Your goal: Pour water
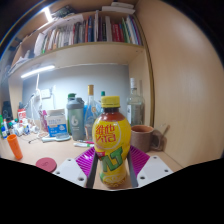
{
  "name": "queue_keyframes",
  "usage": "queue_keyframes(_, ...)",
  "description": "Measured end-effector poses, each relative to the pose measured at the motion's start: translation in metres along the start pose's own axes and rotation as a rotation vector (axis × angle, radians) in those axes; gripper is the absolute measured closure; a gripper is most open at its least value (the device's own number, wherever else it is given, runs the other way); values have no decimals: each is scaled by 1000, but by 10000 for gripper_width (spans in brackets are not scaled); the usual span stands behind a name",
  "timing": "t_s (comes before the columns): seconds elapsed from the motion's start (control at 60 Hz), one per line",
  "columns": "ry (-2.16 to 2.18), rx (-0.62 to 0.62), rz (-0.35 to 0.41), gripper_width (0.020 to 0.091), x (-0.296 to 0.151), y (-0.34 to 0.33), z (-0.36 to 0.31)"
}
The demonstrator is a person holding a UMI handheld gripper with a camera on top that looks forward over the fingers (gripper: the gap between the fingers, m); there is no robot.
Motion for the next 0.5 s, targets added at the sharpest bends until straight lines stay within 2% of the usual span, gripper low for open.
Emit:
queue_keyframes(0.2,36,-3,3,736,3,-1,-3)
queue_keyframes(0.267,38,-24,10,752,0,-9,-10)
queue_keyframes(0.383,-84,-62,116,751,-33,-34,-36)
queue_keyframes(0.5,-308,-109,292,754,-84,-61,-89)
Point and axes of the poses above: the point between the fingertips, and its own axes, seen from behind it with the camera up: z to the right, x down, y forward, the way the camera looks, the point moved 10 cm from there along -y, backward, against the way the camera looks, and after that the axes turned 14 degrees about x, right-handed, at the moved point
